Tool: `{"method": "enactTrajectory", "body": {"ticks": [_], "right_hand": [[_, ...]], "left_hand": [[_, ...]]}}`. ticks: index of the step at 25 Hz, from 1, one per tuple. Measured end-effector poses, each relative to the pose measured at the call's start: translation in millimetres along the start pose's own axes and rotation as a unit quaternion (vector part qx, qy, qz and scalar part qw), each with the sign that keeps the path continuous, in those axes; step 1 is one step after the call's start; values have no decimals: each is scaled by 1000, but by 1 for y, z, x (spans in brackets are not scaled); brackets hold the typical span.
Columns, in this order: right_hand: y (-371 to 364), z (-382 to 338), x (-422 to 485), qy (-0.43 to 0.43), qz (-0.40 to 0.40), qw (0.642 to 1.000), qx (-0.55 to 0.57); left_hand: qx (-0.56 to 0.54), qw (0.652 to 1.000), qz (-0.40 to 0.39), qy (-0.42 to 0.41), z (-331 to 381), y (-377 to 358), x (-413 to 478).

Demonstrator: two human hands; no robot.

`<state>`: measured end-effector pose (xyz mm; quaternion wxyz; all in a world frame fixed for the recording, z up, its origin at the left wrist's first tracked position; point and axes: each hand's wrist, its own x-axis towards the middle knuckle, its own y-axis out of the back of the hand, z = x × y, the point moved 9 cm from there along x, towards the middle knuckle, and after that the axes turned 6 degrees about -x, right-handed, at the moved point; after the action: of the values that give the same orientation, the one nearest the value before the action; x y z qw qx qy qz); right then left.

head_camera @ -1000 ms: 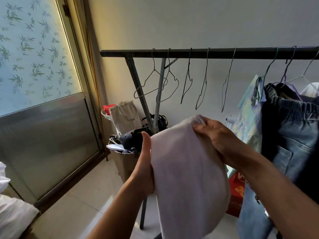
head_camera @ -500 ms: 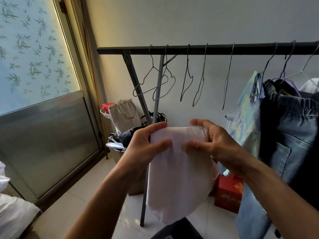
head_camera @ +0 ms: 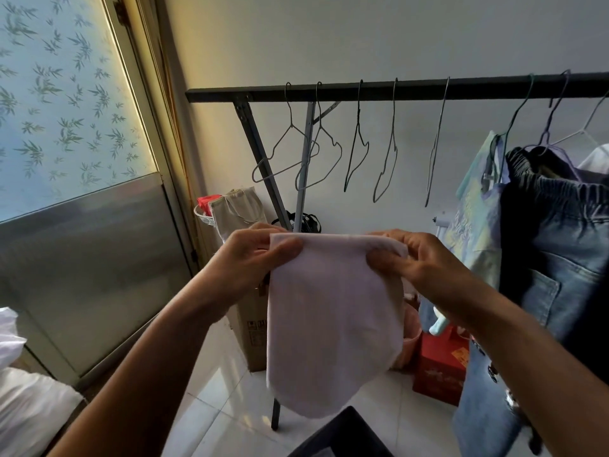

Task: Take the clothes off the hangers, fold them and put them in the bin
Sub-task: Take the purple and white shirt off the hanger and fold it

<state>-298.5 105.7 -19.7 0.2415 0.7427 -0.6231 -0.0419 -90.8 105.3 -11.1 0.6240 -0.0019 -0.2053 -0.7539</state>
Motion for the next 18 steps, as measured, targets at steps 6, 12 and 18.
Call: {"method": "enactTrajectory", "body": {"ticks": [6, 12, 18], "right_hand": [[-12, 9, 11, -44, 18, 989, 138], [-5, 21, 17, -87, 61, 984, 145], [-45, 52, -17, -174, -73, 903, 386]], "left_hand": [[-301, 945, 105, 67, -39, -16, -3], [-316, 941, 34, 120, -66, -59, -31], [-186, 976, 106, 33, -44, -41, -18]]}}
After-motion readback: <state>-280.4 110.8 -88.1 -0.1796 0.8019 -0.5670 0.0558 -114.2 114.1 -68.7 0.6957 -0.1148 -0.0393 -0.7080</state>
